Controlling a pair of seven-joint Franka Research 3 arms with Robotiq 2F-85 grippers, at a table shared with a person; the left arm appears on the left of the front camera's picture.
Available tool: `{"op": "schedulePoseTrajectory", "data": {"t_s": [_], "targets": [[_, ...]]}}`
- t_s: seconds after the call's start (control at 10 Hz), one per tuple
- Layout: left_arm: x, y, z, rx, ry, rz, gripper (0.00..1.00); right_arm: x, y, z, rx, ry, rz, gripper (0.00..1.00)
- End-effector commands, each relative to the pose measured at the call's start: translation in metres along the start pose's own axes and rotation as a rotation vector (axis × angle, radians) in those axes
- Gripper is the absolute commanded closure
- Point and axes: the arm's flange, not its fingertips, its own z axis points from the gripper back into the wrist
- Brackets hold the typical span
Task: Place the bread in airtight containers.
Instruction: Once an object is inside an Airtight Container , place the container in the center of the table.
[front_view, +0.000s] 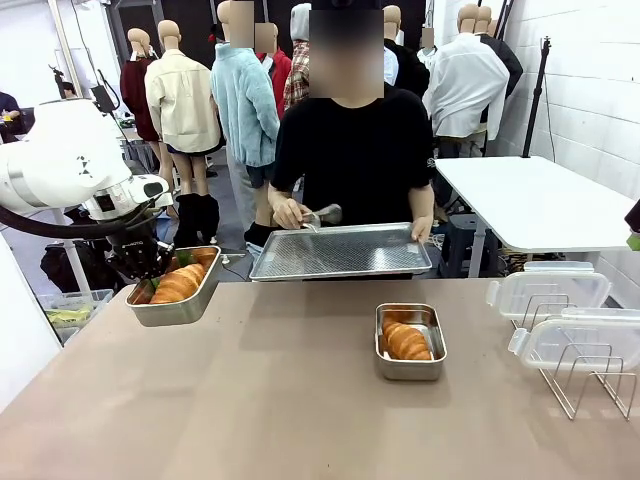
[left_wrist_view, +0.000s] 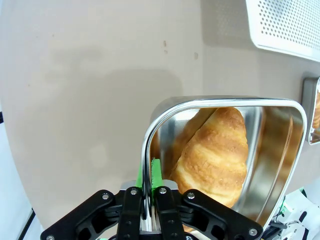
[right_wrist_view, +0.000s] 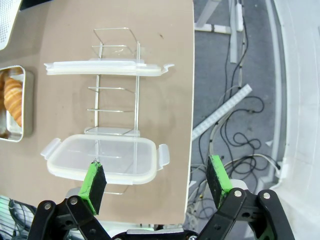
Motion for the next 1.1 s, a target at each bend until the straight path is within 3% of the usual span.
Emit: {"op": "schedulePoseTrajectory", "data": {"t_s": [0.0,1.0], "targets": [[0.0004,0.0012,0.0024,0.003,-0.015,-0.012,1.00,0.0000,-0.0011,0.0012,-0.014,0.001,0.014,0.00],[0.0004,0.0012,0.0024,0.003,-0.015,-0.012,1.00,0.0000,-0.0011,0.0012,-0.014,0.001,0.014,0.00]]}}
